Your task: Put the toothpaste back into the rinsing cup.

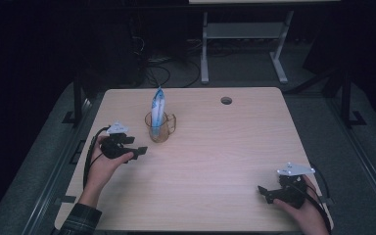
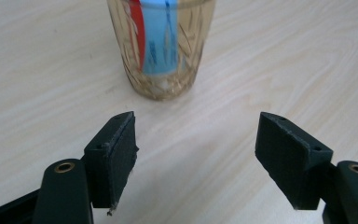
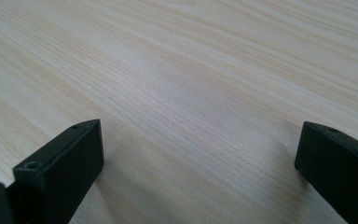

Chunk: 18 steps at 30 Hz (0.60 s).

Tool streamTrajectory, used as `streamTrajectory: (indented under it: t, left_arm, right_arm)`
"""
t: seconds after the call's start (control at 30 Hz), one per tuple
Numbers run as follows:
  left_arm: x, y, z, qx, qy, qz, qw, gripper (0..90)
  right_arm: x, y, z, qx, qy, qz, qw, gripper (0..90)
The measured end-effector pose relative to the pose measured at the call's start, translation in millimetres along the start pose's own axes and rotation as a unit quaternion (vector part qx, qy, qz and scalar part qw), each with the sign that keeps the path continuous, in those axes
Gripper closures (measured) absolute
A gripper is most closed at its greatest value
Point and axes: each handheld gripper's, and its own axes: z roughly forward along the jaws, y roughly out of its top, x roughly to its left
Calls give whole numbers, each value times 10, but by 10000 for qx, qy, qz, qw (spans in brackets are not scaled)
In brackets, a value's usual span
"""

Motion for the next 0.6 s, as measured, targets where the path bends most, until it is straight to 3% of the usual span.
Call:
streamTrajectory:
  t: [0.6]
  left_arm:
    - [-260, -437, -52, 217, -9, 172, 9996, 269]
  right_arm:
    - [1, 0, 0, -3, 5, -10, 10000, 5]
